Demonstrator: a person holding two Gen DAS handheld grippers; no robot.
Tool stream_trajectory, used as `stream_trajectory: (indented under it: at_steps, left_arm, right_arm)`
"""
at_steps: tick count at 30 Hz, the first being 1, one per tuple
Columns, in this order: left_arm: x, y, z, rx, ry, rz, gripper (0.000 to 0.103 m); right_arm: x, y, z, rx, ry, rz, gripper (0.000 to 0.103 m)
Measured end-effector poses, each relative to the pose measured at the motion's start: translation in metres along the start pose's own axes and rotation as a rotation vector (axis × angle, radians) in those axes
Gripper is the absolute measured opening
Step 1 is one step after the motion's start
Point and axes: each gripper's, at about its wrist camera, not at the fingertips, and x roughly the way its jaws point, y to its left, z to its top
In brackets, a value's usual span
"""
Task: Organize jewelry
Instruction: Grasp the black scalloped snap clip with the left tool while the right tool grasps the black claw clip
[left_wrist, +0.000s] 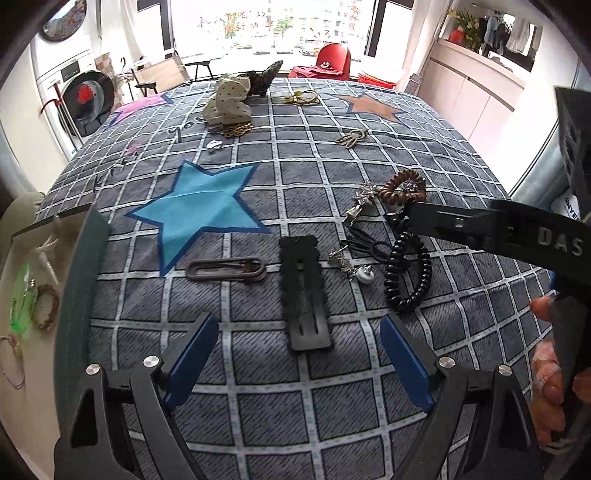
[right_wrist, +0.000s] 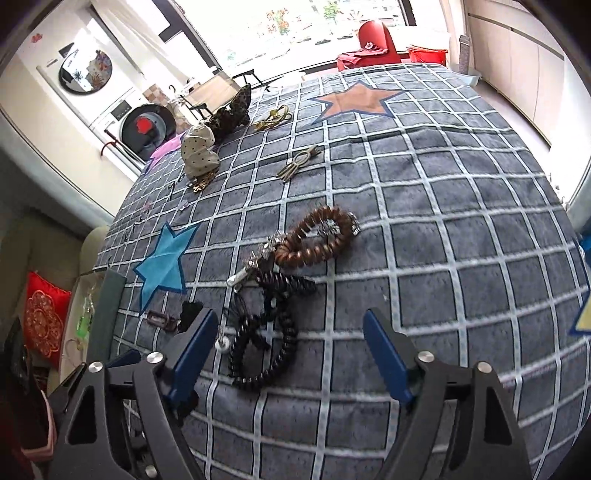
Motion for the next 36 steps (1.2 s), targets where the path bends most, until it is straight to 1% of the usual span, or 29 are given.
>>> stream_trajectory:
  at_steps: [2,5,6,7,8,9,11,13,14,16,17,19,20,21,22,24,31,36]
  left_arm:
    - [0.003,-0.002,0.002,0.002,0.009,-0.001,0.081]
    - [0.009,-0.003,0.004,-0.005,0.025,-0.005,0.081]
    - [0.012,-0.003,0.004,-0.006,0.031,-0.007,0.079]
    - [0.013,-0.004,0.004,-0.006,0.035,-0.008,0.077]
    - [0.014,-0.005,0.004,-0.001,0.032,0.0,0.077]
    - [0.014,-0.007,0.005,0.004,0.035,-0.001,0.077]
    - [0.014,-0.008,0.006,0.005,0.036,-0.006,0.077]
    - [0.015,-0.01,0.007,0.005,0.036,-0.007,0.077]
    - [0.015,-0.011,0.008,0.007,0.036,-0.004,0.077]
    - [0.015,-0.012,0.008,0.012,0.034,0.002,0.068]
    - [0.015,-0.013,0.008,0.018,0.033,0.006,0.063]
    - [0.014,-0.013,0.008,0.017,0.037,-0.01,0.063]
    - [0.014,-0.013,0.009,0.015,0.039,-0.016,0.057]
    - [0.013,-0.013,0.009,0.018,0.036,-0.01,0.05]
    - [0.013,-0.013,0.009,0.019,0.035,-0.01,0.047]
    - [0.012,-0.011,0.009,0.015,0.033,-0.019,0.034]
    - [0.006,-0.009,0.006,0.008,0.021,-0.054,0.032]
    - [-0.005,-0.014,0.001,0.035,-0.004,-0.067,0.032]
  right_arm:
    - [0.006,0.002,0.004,-0.018,0.008,-0.008,0.081]
    - [0.016,0.005,0.007,-0.042,0.021,-0.025,0.076]
    - [0.019,0.006,0.008,-0.046,0.026,-0.029,0.074]
    - [0.02,0.007,0.009,-0.051,0.022,-0.036,0.072]
    - [0.021,0.008,0.009,-0.062,0.016,-0.049,0.071]
    - [0.023,0.009,0.011,-0.068,0.016,-0.055,0.067]
    - [0.025,0.012,0.012,-0.079,0.013,-0.066,0.064]
    - [0.026,0.014,0.013,-0.093,0.011,-0.082,0.055]
    - [0.026,0.015,0.012,-0.102,0.009,-0.093,0.053]
    - [0.026,0.017,0.01,-0.12,0.006,-0.115,0.047]
    - [0.026,0.018,0.009,-0.127,0.004,-0.12,0.045]
    - [0.025,0.018,0.006,-0.13,-0.001,-0.126,0.04]
    - [0.024,0.018,0.006,-0.128,-0.003,-0.125,0.04]
    - [0.024,0.017,0.005,-0.126,-0.007,-0.125,0.04]
    - [0.023,0.017,0.004,-0.123,-0.011,-0.125,0.04]
    - [0.021,0.016,0.002,-0.115,-0.018,-0.12,0.04]
    - [0.007,0.003,0.001,-0.05,-0.045,-0.064,0.04]
    - [-0.006,-0.002,-0.004,-0.021,-0.058,-0.034,0.04]
